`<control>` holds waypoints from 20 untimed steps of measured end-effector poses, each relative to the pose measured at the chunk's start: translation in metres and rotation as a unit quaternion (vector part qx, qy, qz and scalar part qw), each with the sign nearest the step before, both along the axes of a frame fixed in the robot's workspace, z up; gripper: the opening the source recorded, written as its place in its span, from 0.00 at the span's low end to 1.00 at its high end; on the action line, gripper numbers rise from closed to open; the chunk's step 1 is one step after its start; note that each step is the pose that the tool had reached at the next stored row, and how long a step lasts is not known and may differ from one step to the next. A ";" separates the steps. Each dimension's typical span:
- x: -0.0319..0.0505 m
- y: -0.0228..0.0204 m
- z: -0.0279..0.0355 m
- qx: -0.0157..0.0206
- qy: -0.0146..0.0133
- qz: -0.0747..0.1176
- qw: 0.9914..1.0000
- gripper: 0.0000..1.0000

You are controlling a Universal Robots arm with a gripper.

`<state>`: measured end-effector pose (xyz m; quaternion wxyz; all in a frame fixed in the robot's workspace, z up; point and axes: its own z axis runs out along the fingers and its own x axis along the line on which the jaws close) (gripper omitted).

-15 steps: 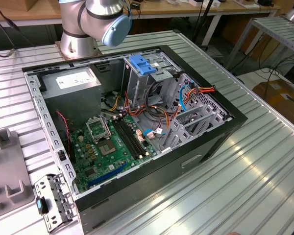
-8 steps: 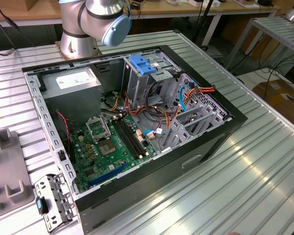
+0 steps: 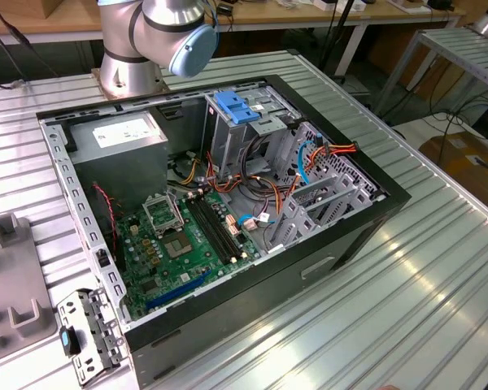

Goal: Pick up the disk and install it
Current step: 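Pick up the disk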

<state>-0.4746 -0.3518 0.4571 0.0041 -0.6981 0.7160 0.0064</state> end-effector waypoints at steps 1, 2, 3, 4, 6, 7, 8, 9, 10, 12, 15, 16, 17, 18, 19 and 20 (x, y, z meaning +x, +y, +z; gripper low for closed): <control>0.0000 0.0000 0.0009 0.000 0.000 0.000 1.000 0.37; 0.0000 0.0000 0.0021 0.000 0.000 0.000 1.000 0.37; 0.0000 0.0000 0.0032 0.000 0.000 0.000 1.000 0.37; 0.0000 0.0000 0.0043 0.000 0.000 0.000 1.000 0.37; 0.0000 0.0000 0.0069 0.000 0.000 0.000 1.000 0.37; 0.0000 0.0000 0.0090 0.000 0.000 0.000 1.000 0.37; 0.0000 0.0000 0.0105 0.000 0.000 0.000 1.000 0.37; 0.0000 0.0000 0.0129 0.000 0.000 0.000 1.000 0.37; 0.0000 0.0000 0.0144 0.000 0.000 0.000 1.000 0.37; 0.0000 0.0000 0.0176 0.000 0.000 0.000 1.000 0.37; 0.0000 0.0000 0.0211 0.000 0.000 0.000 1.000 0.37; 0.0000 0.0000 0.0214 0.000 0.000 0.000 1.000 0.37; 0.0000 0.0000 0.0213 0.000 0.000 0.000 1.000 0.37; 0.0000 0.0000 0.0214 0.000 0.000 0.000 1.000 0.37; 0.0000 0.0000 0.0216 0.000 0.000 0.000 1.000 0.37; 0.0000 0.0000 0.0216 0.000 0.000 0.000 1.000 0.37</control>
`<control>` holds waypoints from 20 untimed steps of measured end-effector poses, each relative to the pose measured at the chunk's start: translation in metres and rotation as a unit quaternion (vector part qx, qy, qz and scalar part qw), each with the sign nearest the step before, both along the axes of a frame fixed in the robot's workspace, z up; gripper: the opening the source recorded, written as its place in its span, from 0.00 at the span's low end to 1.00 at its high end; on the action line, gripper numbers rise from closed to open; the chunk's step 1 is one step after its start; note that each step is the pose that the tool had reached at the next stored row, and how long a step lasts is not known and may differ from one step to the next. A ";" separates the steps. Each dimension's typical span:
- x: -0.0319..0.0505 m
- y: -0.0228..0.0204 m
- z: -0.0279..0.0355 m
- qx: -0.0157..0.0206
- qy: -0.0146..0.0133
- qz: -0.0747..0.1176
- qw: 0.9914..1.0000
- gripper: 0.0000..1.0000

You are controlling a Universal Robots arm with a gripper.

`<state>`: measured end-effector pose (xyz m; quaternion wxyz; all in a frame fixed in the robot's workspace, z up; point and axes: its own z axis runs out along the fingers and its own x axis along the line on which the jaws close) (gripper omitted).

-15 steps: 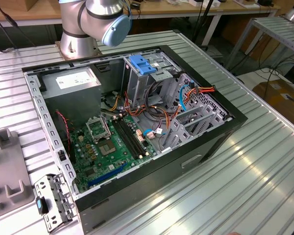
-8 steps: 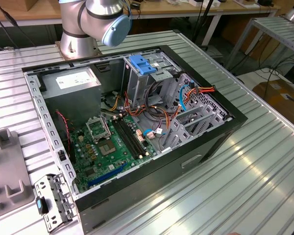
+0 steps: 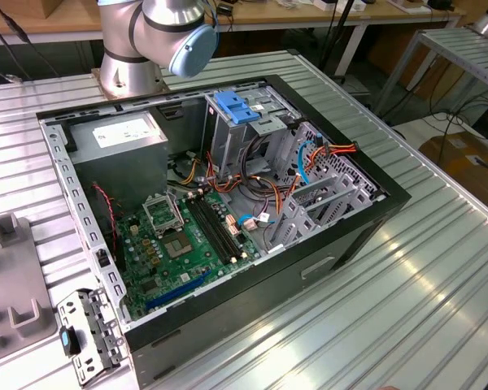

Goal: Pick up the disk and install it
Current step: 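Pick up the disk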

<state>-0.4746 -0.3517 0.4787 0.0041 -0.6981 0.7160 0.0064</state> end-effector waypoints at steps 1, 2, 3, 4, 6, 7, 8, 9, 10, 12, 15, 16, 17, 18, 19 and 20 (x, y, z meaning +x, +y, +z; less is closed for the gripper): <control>0.0000 0.0000 0.0001 0.000 0.000 0.000 1.000 0.37; 0.0000 0.0000 0.0001 0.000 0.000 0.000 1.000 0.37; 0.0000 0.0000 0.0001 0.000 0.000 0.000 1.000 0.37; 0.0003 0.0000 0.0001 0.000 0.000 0.000 1.000 0.37; 0.0012 0.0000 0.0002 0.000 0.000 0.000 1.000 0.37; 0.0019 0.0000 0.0002 0.000 0.000 0.000 1.000 0.37; 0.0025 0.0000 0.0001 0.000 0.000 0.000 1.000 0.37; 0.0035 0.0000 0.0001 0.000 0.000 0.000 1.000 0.37; 0.0048 0.0000 0.0002 0.000 0.000 0.000 1.000 0.37; 0.0069 0.0000 0.0002 0.000 0.000 0.000 1.000 0.37; 0.0102 0.0000 0.0001 0.000 0.000 0.000 1.000 0.37; 0.0114 0.0000 0.0002 0.000 0.000 0.000 1.000 0.37; 0.0125 0.0000 0.0001 0.000 0.000 0.000 1.000 0.37; 0.0139 0.0000 0.0002 0.000 0.000 0.000 1.000 0.37; 0.0149 0.0000 0.0002 0.000 0.000 0.000 1.000 0.37; 0.0163 0.0000 0.0002 0.000 0.000 0.000 1.000 0.37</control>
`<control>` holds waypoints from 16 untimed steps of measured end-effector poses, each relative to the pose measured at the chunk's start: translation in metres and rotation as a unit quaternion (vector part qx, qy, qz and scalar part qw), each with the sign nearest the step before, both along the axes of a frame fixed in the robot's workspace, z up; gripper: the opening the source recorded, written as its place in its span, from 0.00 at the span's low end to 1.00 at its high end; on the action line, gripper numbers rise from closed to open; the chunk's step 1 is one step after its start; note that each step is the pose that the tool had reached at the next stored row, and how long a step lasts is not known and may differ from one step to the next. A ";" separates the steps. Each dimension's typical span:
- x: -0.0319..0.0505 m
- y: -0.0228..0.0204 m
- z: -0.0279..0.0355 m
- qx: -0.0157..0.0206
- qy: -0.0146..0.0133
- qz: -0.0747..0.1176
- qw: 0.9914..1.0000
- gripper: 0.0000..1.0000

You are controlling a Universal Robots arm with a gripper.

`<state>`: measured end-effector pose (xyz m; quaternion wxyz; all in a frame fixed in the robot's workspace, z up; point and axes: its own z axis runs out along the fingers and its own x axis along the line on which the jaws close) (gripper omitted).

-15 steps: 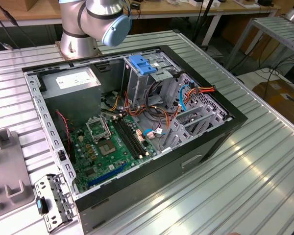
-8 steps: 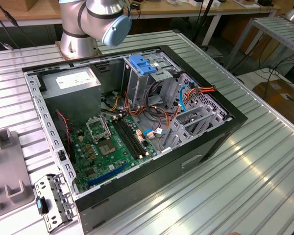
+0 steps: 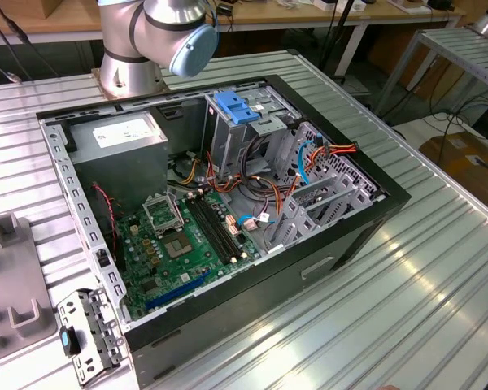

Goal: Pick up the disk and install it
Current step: 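Pick up the disk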

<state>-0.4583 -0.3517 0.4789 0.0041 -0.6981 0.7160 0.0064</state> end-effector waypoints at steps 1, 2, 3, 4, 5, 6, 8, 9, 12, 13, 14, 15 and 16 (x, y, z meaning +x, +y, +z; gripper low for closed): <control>0.0004 0.0001 0.0000 0.000 0.000 0.000 1.000 0.37; 0.0004 0.0000 0.0000 0.000 0.000 0.000 1.000 0.37; 0.0004 0.0000 0.0000 0.000 0.000 0.000 1.000 0.37; 0.0005 0.0000 0.0000 0.000 0.000 0.000 1.000 0.37; 0.0005 0.0000 0.0005 0.000 0.000 0.000 1.000 0.37; 0.0005 0.0000 0.0026 0.000 0.000 0.000 1.000 0.37; 0.0006 0.0000 0.0079 0.000 0.000 0.000 1.000 0.37; 0.0006 0.0000 0.0097 0.000 0.000 0.000 1.000 0.37; 0.0006 0.0000 0.0129 0.000 0.000 0.000 1.000 0.37; 0.0008 0.0000 0.0128 0.000 0.000 0.000 1.000 0.37; 0.0016 0.0000 0.0129 0.000 0.000 0.000 1.000 0.37; 0.0024 -0.0001 0.0130 0.000 0.000 0.000 1.000 0.37; 0.0034 0.0000 0.0130 0.000 0.001 0.000 1.000 0.37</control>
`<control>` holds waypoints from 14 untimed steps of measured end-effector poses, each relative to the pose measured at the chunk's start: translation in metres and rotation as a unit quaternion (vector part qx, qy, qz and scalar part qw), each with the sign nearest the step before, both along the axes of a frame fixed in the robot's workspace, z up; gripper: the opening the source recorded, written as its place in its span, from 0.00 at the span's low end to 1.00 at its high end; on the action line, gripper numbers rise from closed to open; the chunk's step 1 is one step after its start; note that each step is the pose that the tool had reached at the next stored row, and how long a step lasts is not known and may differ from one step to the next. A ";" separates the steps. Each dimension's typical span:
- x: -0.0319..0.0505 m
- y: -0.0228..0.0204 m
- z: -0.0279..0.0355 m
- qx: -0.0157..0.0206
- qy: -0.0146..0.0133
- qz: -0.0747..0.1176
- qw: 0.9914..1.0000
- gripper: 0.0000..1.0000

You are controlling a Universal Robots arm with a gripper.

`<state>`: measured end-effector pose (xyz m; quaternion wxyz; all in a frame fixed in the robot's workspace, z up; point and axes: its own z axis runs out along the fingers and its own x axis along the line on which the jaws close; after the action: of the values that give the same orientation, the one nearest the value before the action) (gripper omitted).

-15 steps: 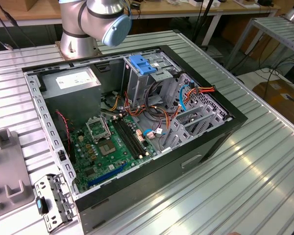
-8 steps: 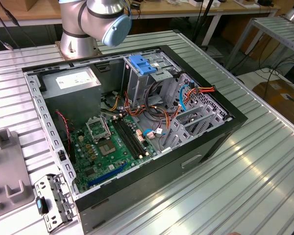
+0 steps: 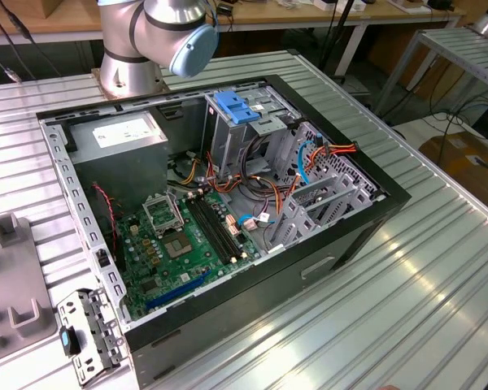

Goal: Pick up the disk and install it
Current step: 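Pick up the disk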

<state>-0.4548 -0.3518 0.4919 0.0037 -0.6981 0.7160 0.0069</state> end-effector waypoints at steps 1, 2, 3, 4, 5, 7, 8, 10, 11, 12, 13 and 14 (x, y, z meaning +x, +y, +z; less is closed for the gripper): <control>0.0010 0.0000 0.0000 0.000 0.000 0.000 1.000 0.37; 0.0023 0.0000 0.0000 0.000 0.000 0.000 1.000 0.37; 0.0050 0.0000 0.0000 0.000 0.001 0.000 1.000 0.37; 0.0065 0.0000 0.0000 0.000 0.001 0.000 1.000 0.37; 0.0077 0.0000 0.0000 0.000 0.002 0.000 1.000 0.37; 0.0116 0.0000 0.0000 0.000 0.002 0.000 1.000 0.37; 0.0128 0.0000 0.0000 0.000 0.003 0.000 1.000 0.37; 0.0158 0.0000 0.0000 0.000 0.003 0.000 1.000 0.37; 0.0175 0.0000 0.0000 0.000 0.004 0.000 1.000 0.37; 0.0188 0.0000 0.0000 0.000 0.004 0.000 1.000 0.37; 0.0209 0.0000 0.0000 0.000 0.004 0.000 1.000 0.37; 0.0226 0.0000 0.0000 0.000 0.005 0.000 1.000 0.37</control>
<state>-0.4322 -0.3517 0.4919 0.0002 -0.6980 0.7160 0.0103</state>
